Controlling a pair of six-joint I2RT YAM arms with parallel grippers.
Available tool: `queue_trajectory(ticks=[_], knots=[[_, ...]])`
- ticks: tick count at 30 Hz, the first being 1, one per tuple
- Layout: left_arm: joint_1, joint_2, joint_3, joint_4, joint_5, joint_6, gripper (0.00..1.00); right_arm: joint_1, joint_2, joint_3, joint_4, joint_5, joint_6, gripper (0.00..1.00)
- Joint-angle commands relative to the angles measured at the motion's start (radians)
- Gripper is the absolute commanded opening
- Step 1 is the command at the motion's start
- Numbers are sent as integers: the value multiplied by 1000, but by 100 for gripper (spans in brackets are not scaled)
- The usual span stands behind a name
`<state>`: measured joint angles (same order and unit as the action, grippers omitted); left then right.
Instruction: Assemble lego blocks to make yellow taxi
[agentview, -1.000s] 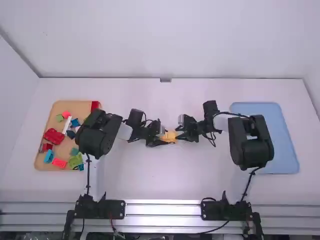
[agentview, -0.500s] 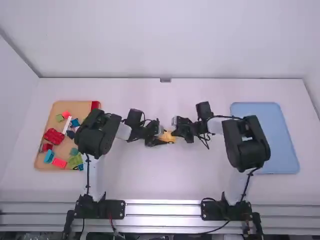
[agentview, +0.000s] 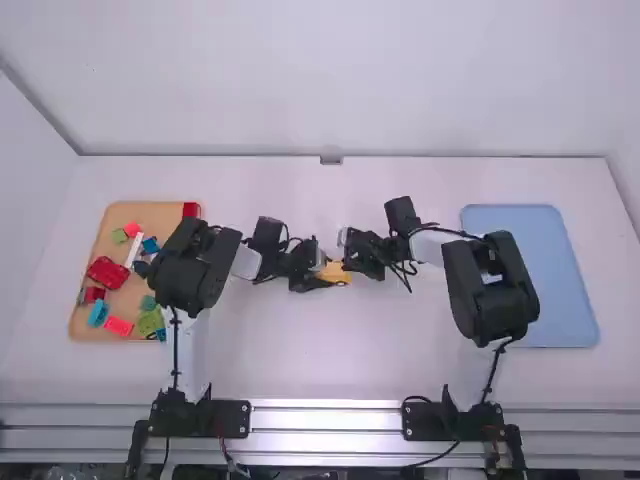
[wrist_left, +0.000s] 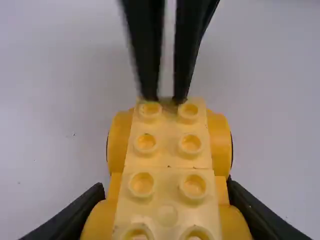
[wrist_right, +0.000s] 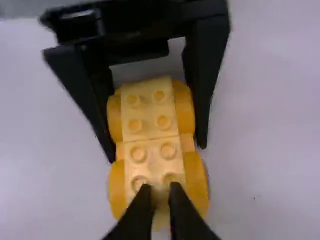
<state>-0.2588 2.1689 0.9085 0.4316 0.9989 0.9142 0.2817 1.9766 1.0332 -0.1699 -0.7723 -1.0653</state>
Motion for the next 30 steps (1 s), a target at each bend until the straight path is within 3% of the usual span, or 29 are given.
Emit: queue_trajectory(ticks=[1,2,4,5,6,7,8,9,14,21,26,30], knots=[[-32,36,-32,-35,-73,-27,24,-13,19,7,11,-98,29,32],[-32,36,-32,-35,-73,-27,24,-17,16,8,10,-109,29,33],[-32,36,-32,-40,-75,-27,27,-75,-50,11,-3,-253,28,58],[-31,36,-32,-42,-76,-28,35,-100,-79,10,-11,-311,18,69],[-30,36,-32,-42,-76,-28,38,-105,-84,10,-13,-319,15,72],[-27,36,-32,-43,-77,-27,66,-140,-118,8,-27,-388,-19,93],[-31,35,-32,-43,-83,-31,95,-163,-138,8,-28,-414,-32,98],[-31,33,-32,-42,-89,-36,99,-171,-145,8,-24,-414,-31,98],[-22,-44,-32,-100,-180,-124,99,-183,-195,8,-37,-404,2,98],[-5,-397,-32,-415,-401,-165,99,-135,-211,26,-13,-383,26,98],[40,-725,-32,-565,-631,-444,99,-76,-211,67,58,-349,190,98],[96,-962,-32,-695,-898,-705,99,10,-211,67,205,-284,335,98]])
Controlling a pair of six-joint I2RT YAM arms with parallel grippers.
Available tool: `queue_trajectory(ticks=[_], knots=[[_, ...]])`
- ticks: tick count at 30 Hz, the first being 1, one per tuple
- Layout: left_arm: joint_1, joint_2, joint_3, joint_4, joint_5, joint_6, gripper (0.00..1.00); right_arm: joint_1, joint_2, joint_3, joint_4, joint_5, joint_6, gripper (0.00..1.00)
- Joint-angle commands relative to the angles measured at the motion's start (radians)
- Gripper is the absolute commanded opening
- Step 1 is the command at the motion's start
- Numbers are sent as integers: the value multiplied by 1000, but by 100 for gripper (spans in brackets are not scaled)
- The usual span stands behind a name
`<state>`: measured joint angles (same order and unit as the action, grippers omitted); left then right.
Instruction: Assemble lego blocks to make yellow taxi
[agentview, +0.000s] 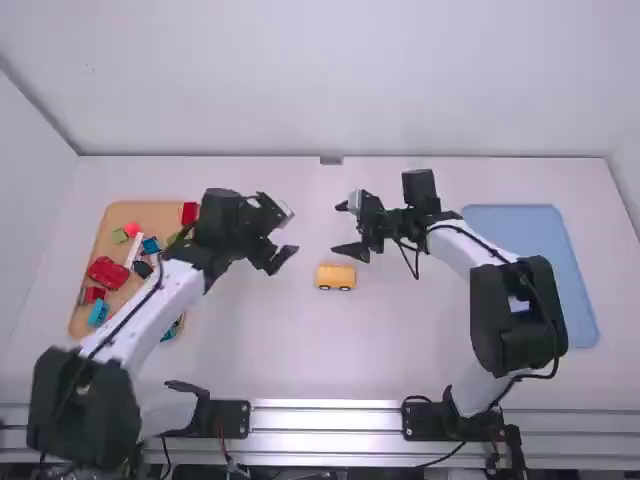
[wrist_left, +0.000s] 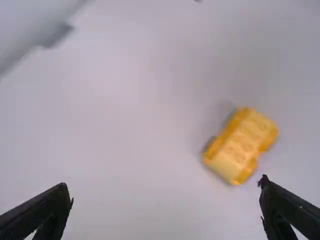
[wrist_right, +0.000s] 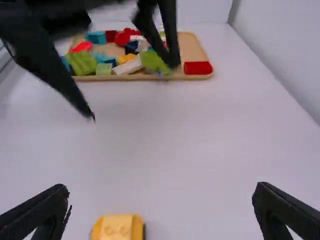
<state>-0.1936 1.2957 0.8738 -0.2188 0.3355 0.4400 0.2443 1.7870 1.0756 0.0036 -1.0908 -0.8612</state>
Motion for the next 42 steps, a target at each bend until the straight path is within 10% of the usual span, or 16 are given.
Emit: queue_trajectory(ticks=[1,9,21,31,42], knots=[[43,-127,2,-74,-284,-261,99,63,-21,25,56,39,148,98],[182,-388,3,-273,-603,-653,99,211,-21,45,383,129,465,99],[534,-592,3,-420,-580,-817,99,399,75,510,-251,282,202,99],[745,-456,18,-409,-506,-795,100,452,234,750,-398,288,197,99],[857,-9,446,-670,-219,-697,100,451,234,758,-340,315,254,99]])
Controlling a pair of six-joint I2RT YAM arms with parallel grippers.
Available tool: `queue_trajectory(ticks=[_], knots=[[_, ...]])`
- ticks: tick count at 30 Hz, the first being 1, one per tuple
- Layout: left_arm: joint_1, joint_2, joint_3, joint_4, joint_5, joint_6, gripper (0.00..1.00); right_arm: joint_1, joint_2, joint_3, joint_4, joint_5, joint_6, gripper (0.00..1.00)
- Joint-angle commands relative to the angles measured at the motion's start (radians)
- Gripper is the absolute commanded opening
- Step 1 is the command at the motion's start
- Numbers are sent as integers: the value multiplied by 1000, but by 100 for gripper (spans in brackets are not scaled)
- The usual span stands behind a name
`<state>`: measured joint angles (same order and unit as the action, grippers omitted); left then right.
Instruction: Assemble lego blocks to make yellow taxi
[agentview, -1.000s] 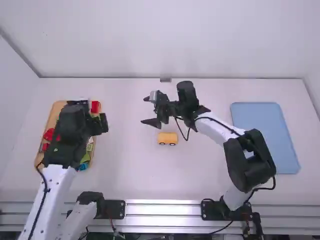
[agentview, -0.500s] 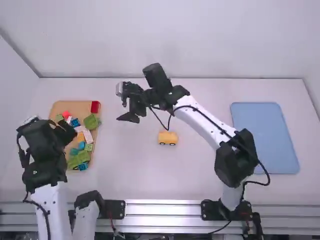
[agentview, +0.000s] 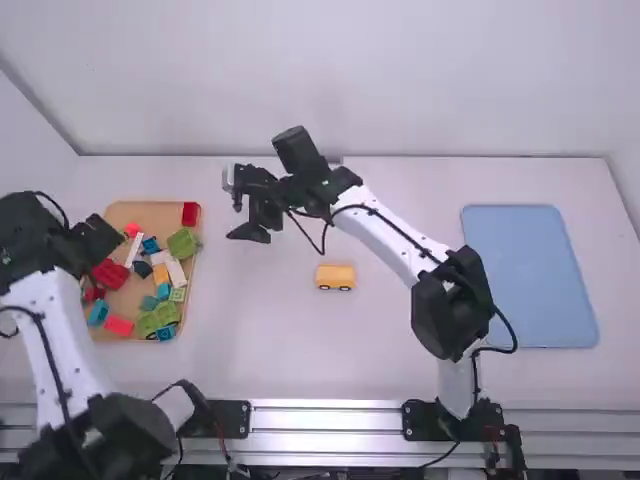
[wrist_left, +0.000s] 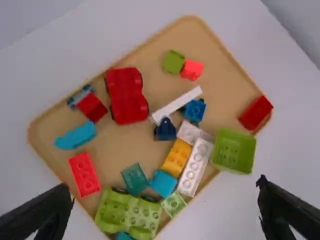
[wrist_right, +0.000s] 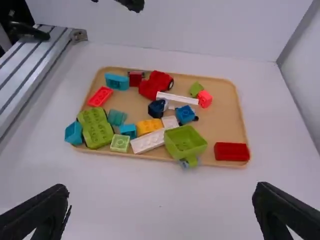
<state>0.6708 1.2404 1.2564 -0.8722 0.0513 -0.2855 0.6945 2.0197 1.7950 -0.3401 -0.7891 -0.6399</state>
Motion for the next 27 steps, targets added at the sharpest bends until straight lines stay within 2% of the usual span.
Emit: queue_trajectory(ticks=[1,3,6,12,14,15,18,23,27], knots=[[-20,106,127,-77,65,29,99,0,1,39,5,37,33,99],[-46,211,237,-172,64,7,99,0,1,39,3,58,34,98],[-77,301,324,-241,65,-43,99,-1,1,39,0,58,30,99],[-156,402,325,-255,40,79,100,-2,1,39,3,58,32,98],[-176,430,290,-262,-60,97,100,-2,1,39,2,70,34,98],[-182,445,269,-259,-110,94,95,-3,1,39,0,85,34,98],[-185,474,177,-170,-176,106,96,-1,1,39,7,163,87,99],[-164,474,21,-5,-88,260,100,-2,1,39,17,244,119,98],[-161,474,-83,81,-104,259,99,-2,1,39,19,248,120,98]])
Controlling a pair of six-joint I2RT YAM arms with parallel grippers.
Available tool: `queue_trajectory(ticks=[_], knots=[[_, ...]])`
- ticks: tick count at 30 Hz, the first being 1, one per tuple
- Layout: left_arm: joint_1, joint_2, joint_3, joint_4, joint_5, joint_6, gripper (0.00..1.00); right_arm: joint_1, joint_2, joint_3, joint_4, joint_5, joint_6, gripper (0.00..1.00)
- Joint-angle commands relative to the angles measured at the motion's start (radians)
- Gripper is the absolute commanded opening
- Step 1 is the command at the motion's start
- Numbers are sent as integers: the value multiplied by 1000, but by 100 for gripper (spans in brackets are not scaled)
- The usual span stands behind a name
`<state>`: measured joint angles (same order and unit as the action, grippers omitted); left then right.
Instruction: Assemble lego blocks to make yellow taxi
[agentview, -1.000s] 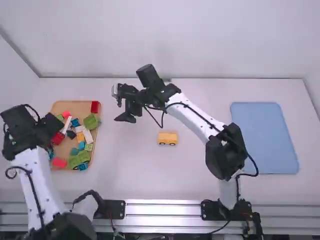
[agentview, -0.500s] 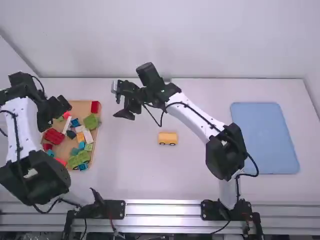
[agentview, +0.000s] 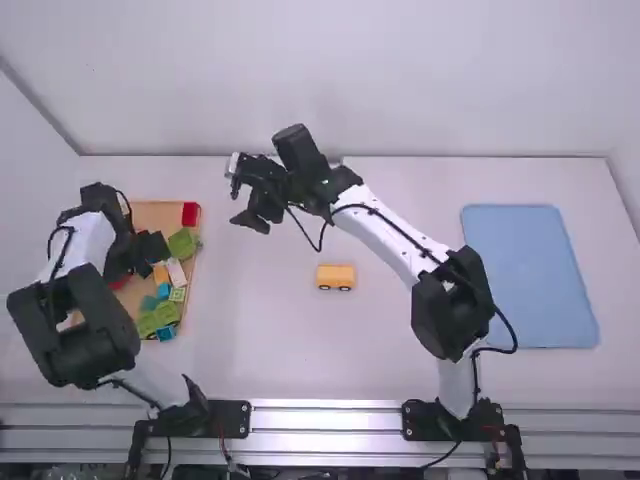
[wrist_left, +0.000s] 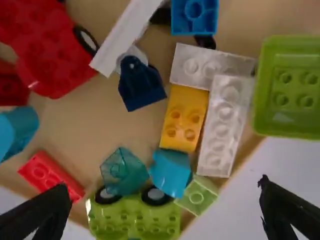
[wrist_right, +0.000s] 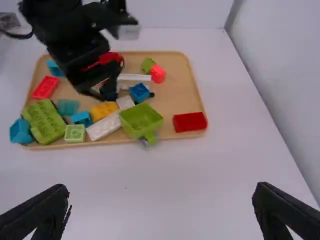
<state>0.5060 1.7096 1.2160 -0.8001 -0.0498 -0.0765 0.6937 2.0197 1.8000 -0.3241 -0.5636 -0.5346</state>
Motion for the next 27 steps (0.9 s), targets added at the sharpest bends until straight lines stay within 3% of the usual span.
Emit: queue_trajectory(ticks=[1,5,7,11,15,20,22,27], knots=[[3,5,-62,23,-21,60,99,-1,1,34,3,23,15,98],[4,5,-122,98,-22,73,99,-1,1,34,3,23,15,99],[4,5,-156,181,-22,74,83,-1,1,34,3,23,15,98],[5,5,-204,284,-26,97,63,-1,1,34,3,23,15,98],[5,5,-228,346,96,191,63,-1,1,34,2,24,15,98],[5,8,-235,364,84,179,57,-1,1,34,0,31,16,98],[5,8,-235,355,47,153,49,0,1,34,-5,64,15,98],[5,16,-235,349,28,157,49,0,1,34,-17,94,15,98]])
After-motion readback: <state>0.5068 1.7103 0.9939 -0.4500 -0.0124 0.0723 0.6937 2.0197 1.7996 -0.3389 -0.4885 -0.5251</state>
